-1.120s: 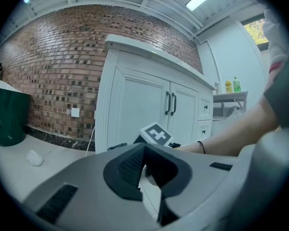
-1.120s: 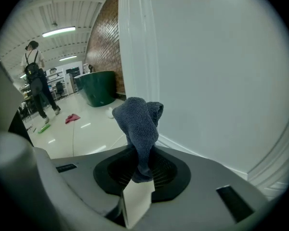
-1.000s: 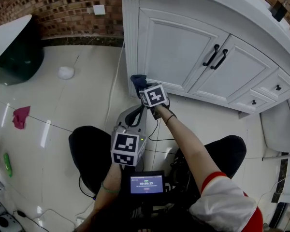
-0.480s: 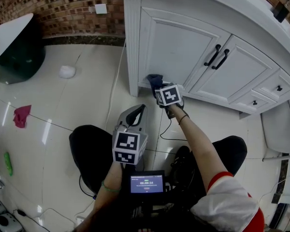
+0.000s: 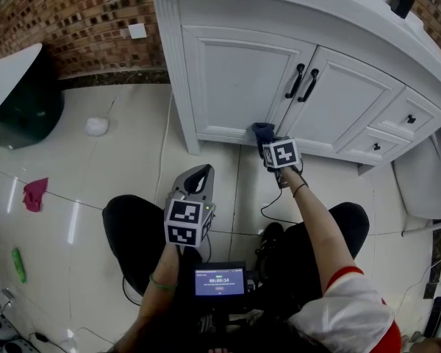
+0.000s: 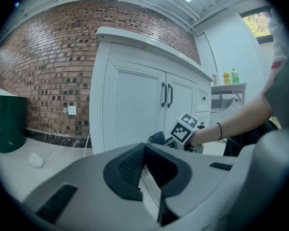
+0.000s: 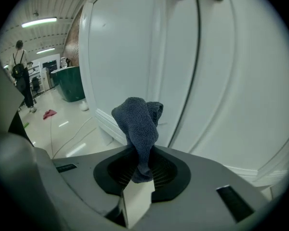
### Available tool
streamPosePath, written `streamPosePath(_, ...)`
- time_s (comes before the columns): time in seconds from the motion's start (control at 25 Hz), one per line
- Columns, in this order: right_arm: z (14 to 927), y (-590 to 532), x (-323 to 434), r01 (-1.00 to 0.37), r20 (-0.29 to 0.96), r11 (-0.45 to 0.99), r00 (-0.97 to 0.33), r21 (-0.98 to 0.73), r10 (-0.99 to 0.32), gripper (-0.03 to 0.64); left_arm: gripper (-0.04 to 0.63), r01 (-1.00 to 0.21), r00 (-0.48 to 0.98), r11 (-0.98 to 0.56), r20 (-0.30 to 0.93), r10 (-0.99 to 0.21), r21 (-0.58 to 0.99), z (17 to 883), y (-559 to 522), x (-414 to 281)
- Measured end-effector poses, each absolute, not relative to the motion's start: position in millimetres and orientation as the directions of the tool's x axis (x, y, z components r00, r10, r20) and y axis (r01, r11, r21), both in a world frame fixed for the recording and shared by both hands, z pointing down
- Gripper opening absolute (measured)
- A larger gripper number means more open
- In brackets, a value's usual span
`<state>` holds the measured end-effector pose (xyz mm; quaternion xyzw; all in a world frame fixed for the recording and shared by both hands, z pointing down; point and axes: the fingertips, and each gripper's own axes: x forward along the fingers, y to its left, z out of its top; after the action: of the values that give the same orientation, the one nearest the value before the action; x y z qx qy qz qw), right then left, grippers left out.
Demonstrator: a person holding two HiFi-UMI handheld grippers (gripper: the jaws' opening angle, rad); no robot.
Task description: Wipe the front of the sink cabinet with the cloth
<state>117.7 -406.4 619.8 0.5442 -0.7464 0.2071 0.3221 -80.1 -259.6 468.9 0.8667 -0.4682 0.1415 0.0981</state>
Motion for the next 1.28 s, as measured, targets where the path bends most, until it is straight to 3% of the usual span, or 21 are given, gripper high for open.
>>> streamPosePath(0.24, 576, -392, 160, -0.947, 0.658, 0.321, -0.229, 0.021, -0.717, 0.066, 0.037, -0.816, 0.557, -0.578, 0.292, -0.778, 0.017, 440, -259, -52)
streamPosePath(0.72, 389, -381, 266, -0.949, 0.441, 0.282, -0.196, 0.139, -0.876, 0.066, 0.037, -0.764, 0.634, -0.645, 0.158, -0.757, -0.026, 357, -267, 21)
streamPosePath(1.04, 287, -369, 263, -0.948, 0.247, 0.289, -0.251, 0.133, -0.936, 0.066, 0.037, -0.721, 0.681, -0.692, 0.156, -0.716, -0.028, 349, -245, 73)
streamPosePath(1.28, 268, -375, 239, -0.92, 0.248, 0.34, -0.29, 0.193, -0.924, 0.066, 0.037, -0.699, 0.692, -0.713, 0.202, -0.693, -0.056, 358, -230, 83)
